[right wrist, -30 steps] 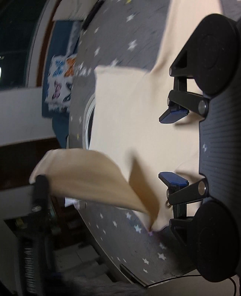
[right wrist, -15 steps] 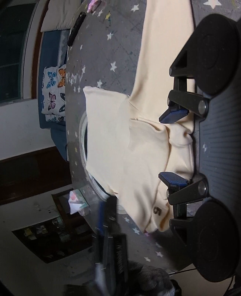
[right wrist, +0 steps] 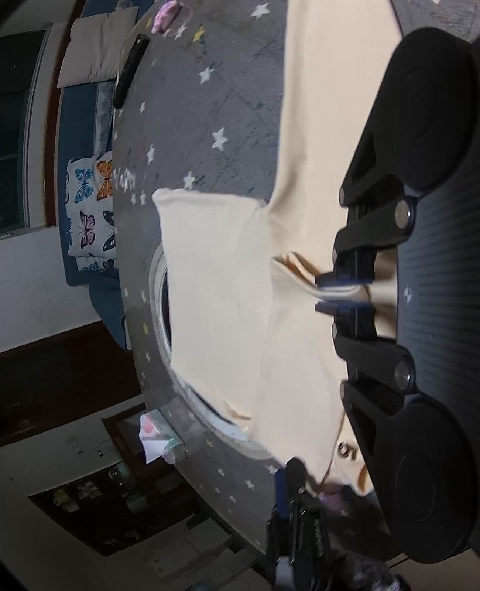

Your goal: Fold clothes

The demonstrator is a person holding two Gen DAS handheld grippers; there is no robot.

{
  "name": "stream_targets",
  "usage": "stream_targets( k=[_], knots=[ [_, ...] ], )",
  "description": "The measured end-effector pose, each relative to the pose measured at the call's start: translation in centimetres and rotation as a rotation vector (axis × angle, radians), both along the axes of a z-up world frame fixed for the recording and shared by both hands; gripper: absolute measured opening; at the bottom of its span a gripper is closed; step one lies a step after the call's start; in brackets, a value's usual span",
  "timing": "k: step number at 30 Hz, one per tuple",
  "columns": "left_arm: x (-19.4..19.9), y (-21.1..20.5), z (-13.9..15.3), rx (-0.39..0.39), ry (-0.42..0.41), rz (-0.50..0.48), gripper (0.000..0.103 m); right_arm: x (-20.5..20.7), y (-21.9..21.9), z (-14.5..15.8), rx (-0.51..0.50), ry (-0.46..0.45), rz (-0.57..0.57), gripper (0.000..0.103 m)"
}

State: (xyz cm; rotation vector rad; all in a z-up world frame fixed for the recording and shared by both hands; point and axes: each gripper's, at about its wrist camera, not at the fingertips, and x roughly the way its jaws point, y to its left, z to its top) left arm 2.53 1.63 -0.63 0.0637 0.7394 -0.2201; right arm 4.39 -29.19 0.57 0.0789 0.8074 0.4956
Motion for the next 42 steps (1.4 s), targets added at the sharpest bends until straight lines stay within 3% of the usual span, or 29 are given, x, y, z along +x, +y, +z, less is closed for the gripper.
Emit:
stream_targets(
  k=[2, 7, 12, 15, 18, 22, 26, 29, 32, 34, 39, 42],
  knots=[
    [0.0, 0.1, 0.1, -0.006, -0.007, 0.000, 0.006, 0.0, 0.4, 0.6, 0.008, -0.010, 0.005, 0.005],
    [-0.5, 1.0, 1.1, -0.028, -0.039, 0.003, 0.005, -0.2, 0.5, 1.9, 0.086, -0.002, 0.001, 0.005],
    [0.0, 2.4, 0.6, -0.041, -0.010, 0.043, 0.005, 0.2, 0.0, -1.2, 0.081, 0.104, -0.042, 0.007],
    [0.0, 3.0, 0.7, -0.034, -0.002, 0.081, 0.006, -0.2, -0.4, -1.0, 0.088, 0.083, -0.043, 0.009],
    [-0.2, 3.4, 1.5, -0.017, -0.023, 0.105, 0.006, -0.9, 0.1, 0.3, 0.035, -0.002, -0.032, 0.011],
    [-0.4, 2.3, 2.9, -0.026, -0.065, 0.059, 0.006, -1.4, 1.6, 1.2, -0.006, -0.092, 0.023, 0.011],
    [0.4, -0.3, 2.9, -0.040, -0.057, -0.012, 0.006, -0.7, 2.3, -0.6, -0.042, -0.043, 0.047, 0.010],
    [0.9, -2.6, 2.6, -0.051, -0.041, -0.074, 0.007, -1.1, 1.1, -0.8, -0.004, -0.029, 0.032, 0.012],
    [1.6, -5.3, 2.3, -0.065, -0.028, -0.143, 0.007, -2.0, -1.4, 0.3, 0.019, -0.056, -0.031, 0.021],
    [1.9, -7.1, 2.1, -0.070, -0.023, -0.187, 0.007, -2.4, -3.5, 0.4, 0.005, -0.068, -0.104, 0.021],
    [2.6, -11.3, 1.4, -0.059, 0.001, -0.273, 0.007, -2.4, -9.9, -0.5, -0.050, -0.056, -0.361, 0.025],
    [3.1, -12.9, 0.7, -0.050, 0.022, -0.296, 0.007, -2.8, -13.8, -1.0, -0.088, -0.064, -0.511, 0.033]
  ],
)
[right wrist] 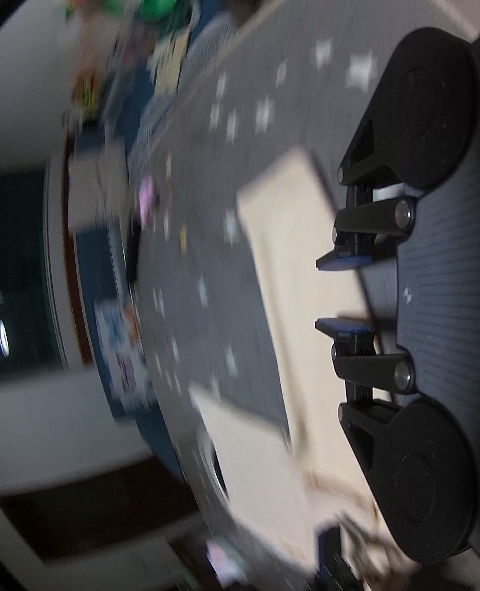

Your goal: Fold clothes

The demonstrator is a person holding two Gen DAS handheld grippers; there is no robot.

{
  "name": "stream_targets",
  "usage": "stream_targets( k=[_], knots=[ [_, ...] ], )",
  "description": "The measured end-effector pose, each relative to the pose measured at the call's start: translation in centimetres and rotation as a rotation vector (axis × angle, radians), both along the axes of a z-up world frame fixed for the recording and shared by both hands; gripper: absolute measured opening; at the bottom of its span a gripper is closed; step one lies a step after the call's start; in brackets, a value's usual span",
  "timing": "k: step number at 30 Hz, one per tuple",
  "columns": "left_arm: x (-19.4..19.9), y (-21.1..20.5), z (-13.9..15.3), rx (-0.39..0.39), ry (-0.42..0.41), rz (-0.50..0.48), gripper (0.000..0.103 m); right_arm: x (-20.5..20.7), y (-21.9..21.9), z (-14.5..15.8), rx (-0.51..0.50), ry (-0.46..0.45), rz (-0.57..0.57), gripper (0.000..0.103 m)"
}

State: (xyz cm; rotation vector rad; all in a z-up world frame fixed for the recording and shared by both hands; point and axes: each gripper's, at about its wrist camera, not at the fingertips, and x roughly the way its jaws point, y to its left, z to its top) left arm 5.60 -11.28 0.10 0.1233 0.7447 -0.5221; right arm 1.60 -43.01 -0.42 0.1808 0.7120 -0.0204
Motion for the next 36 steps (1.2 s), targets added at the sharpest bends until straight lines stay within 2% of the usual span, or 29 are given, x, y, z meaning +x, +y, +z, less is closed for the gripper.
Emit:
stream_targets(
  k=[4, 11, 12, 13, 14, 22, 26, 28, 29, 30, 32, 36],
  knots=[
    [0.3, -1.1, -0.8, 0.016, 0.021, -0.019, 0.007, -0.4, -3.8, -0.4, -0.015, -0.016, -0.129, 0.036],
    [0.3, -2.3, -1.0, 0.034, 0.024, -0.025, 0.007, 1.1, -4.8, -1.4, 0.046, -0.032, -0.129, 0.035],
    [0.4, -2.4, -1.0, 0.036, 0.025, -0.025, 0.007, 1.4, -4.5, -1.5, 0.034, -0.033, -0.120, 0.031],
    [0.4, -2.5, -0.9, 0.037, 0.026, -0.025, 0.007, 1.7, -4.2, -1.6, 0.014, -0.031, -0.114, 0.012],
    [0.4, -2.6, -0.9, 0.039, 0.026, -0.025, 0.007, 2.0, -4.0, -1.6, 0.006, -0.030, -0.106, 0.008],
    [0.8, -4.7, -1.1, 0.026, 0.027, -0.057, 0.007, 2.5, -6.2, 0.8, -0.035, -0.095, -0.148, 0.007],
    [0.9, -5.5, -1.1, 0.020, 0.021, -0.065, 0.008, 3.0, -6.7, 0.3, -0.009, -0.073, -0.159, 0.007],
    [0.8, -5.1, -0.8, 0.022, 0.012, -0.061, 0.019, 2.9, -6.5, 0.3, 0.010, -0.071, -0.157, 0.007],
    [0.7, -4.8, -0.5, 0.022, 0.003, -0.056, 0.033, 2.7, -6.3, 0.6, 0.020, -0.078, -0.152, 0.007],
    [0.5, -4.3, -0.1, 0.019, -0.011, -0.049, 0.042, 2.5, -6.1, 1.1, 0.029, -0.091, -0.145, 0.007],
    [0.1, -3.2, 0.5, 0.008, -0.036, -0.034, 0.043, 2.0, -5.5, 2.5, 0.049, -0.126, -0.113, 0.007],
    [-0.4, -0.7, 1.3, -0.004, -0.065, 0.027, 0.059, 1.2, -2.9, 6.3, 0.072, -0.203, -0.006, 0.007]
  ],
)
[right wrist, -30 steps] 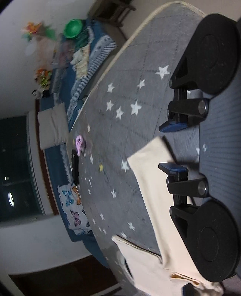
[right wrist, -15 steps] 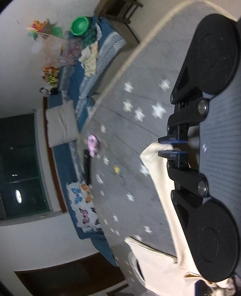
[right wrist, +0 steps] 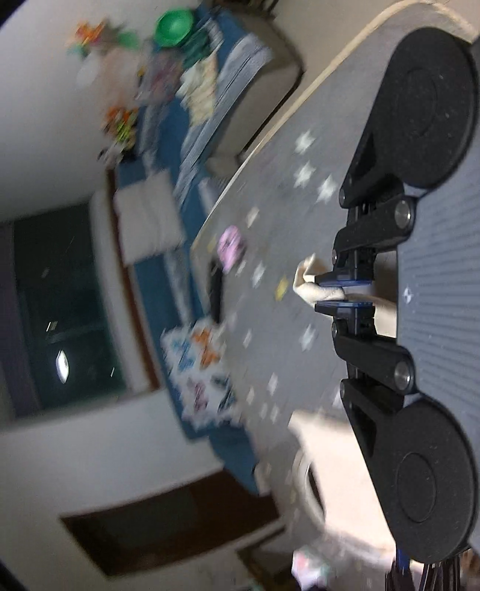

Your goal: Fold clothes

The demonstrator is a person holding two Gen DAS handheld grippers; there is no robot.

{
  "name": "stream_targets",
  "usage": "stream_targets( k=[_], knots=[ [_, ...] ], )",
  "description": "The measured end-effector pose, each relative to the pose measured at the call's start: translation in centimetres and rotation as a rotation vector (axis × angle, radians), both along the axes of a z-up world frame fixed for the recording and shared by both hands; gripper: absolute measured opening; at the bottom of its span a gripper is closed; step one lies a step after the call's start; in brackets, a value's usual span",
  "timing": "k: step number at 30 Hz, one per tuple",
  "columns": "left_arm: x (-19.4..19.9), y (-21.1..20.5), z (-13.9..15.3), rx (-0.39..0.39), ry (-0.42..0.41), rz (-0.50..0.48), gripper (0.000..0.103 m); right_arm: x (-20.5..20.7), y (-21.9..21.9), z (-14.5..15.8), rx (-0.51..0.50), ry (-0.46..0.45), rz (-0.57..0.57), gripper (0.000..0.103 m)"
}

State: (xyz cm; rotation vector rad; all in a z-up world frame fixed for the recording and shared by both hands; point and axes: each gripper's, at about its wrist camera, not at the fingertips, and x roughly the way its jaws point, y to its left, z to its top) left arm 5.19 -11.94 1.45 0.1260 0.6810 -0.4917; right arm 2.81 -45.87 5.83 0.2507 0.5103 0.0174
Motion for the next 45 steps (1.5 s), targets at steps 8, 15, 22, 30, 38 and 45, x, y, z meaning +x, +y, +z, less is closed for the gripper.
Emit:
stream_targets(
  k=[8, 15, 22, 30, 38, 45],
  knots=[
    [-2.5, 6.4, 1.5, -0.051, -0.080, 0.124, 0.103, -0.1, 9.2, 5.1, -0.002, -0.087, 0.275, 0.007],
    [-4.4, 12.3, 2.2, -0.073, -0.113, 0.267, 0.103, 0.9, 18.3, 5.2, -0.018, -0.072, 0.494, 0.007],
    [-5.7, 16.5, 1.8, -0.115, -0.097, 0.366, 0.103, 1.1, 26.3, 2.1, -0.067, 0.015, 0.665, 0.007],
    [-5.5, 16.8, 1.3, -0.115, -0.073, 0.396, 0.103, 0.2, 28.6, -0.4, -0.060, 0.081, 0.754, 0.014],
    [-4.2, 13.9, 0.8, -0.074, -0.064, 0.361, 0.103, -0.7, 21.6, -0.3, -0.188, 0.123, 0.645, 0.029],
    [-2.9, 10.6, -0.2, -0.022, -0.040, 0.323, 0.103, -1.0, 16.5, -3.4, -0.204, 0.219, 0.590, 0.029]
  ],
)
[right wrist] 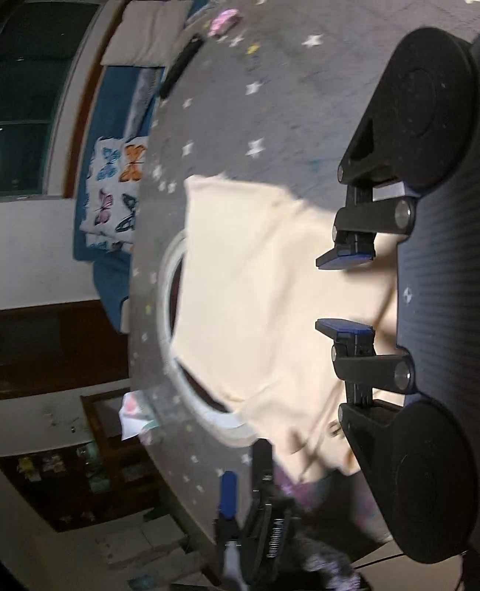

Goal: Fold clothes
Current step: 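Release the sleeve with the right gripper and withdraw both grippers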

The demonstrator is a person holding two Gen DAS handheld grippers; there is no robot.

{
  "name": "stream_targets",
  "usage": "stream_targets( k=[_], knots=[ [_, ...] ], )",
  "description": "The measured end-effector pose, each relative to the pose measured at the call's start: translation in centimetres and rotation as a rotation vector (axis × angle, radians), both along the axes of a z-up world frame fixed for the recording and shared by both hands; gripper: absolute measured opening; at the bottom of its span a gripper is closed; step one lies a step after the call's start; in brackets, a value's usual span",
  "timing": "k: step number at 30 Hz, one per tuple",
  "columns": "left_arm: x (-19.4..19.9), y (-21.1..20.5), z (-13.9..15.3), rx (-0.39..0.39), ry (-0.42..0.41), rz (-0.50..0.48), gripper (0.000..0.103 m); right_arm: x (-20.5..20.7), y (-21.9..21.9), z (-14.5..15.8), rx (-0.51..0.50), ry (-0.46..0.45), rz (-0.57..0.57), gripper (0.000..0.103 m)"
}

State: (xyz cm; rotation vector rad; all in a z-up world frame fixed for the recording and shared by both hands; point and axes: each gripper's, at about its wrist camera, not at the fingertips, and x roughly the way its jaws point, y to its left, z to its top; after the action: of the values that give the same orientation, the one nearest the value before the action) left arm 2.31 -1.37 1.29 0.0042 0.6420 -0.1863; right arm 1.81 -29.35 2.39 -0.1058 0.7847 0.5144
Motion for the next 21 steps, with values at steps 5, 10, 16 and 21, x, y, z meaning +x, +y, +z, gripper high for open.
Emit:
stream_targets(
  k=[5, 10, 16, 21],
  knots=[
    [1.0, -1.5, -0.7, 0.057, 0.020, 0.003, 0.103, 0.2, -1.3, -2.3, -0.007, 0.054, -0.017, 0.029],
    [1.9, -1.7, -0.7, 0.081, 0.030, 0.023, 0.103, 1.0, -1.5, -1.3, 0.021, 0.021, -0.011, 0.029],
    [3.8, -1.9, -0.9, 0.118, 0.036, 0.057, 0.103, 3.9, -0.6, -1.0, 0.043, -0.026, -0.003, 0.029],
    [5.1, -1.6, -2.0, 0.153, 0.063, 0.097, 0.103, 5.9, -0.5, -2.5, 0.034, -0.003, -0.015, 0.028]
  ],
)
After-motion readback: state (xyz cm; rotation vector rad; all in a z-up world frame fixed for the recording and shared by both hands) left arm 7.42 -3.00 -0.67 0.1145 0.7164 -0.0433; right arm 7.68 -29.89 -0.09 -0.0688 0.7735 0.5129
